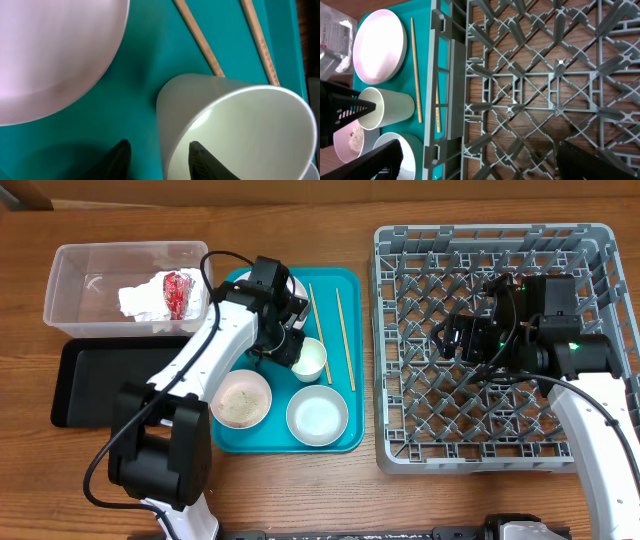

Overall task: Sort waste into correct bins and load items into the dishwasher
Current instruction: 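Move the left gripper to the white paper cup and grasp it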

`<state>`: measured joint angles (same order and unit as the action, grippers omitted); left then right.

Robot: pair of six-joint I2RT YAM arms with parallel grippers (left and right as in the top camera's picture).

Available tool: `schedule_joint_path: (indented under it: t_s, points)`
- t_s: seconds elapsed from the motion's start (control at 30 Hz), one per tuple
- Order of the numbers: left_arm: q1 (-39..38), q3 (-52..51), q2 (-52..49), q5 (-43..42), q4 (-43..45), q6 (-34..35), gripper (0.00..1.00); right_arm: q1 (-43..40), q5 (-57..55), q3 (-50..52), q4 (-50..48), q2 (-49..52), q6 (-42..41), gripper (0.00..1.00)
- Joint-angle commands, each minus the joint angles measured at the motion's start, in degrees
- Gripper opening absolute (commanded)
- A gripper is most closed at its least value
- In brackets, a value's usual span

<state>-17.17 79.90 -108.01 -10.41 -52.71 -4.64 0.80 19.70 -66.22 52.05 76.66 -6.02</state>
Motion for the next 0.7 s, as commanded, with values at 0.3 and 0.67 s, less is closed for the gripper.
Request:
schedule_joint_path:
  t_s: [0.3, 0.67]
  points:
    - [-0.22, -2.19, -0.37, 0.48, 3.54, 2.1, 0.18, -0.17, 0.57, -1.29, 0.35, -0.13, -0.15, 1.0]
    - [0.39, -1.03, -0.39, -0.33, 4.35, 6.21, 0.04, -0.17, 3.26, -1.29, 0.28, -0.13, -0.2, 1.0]
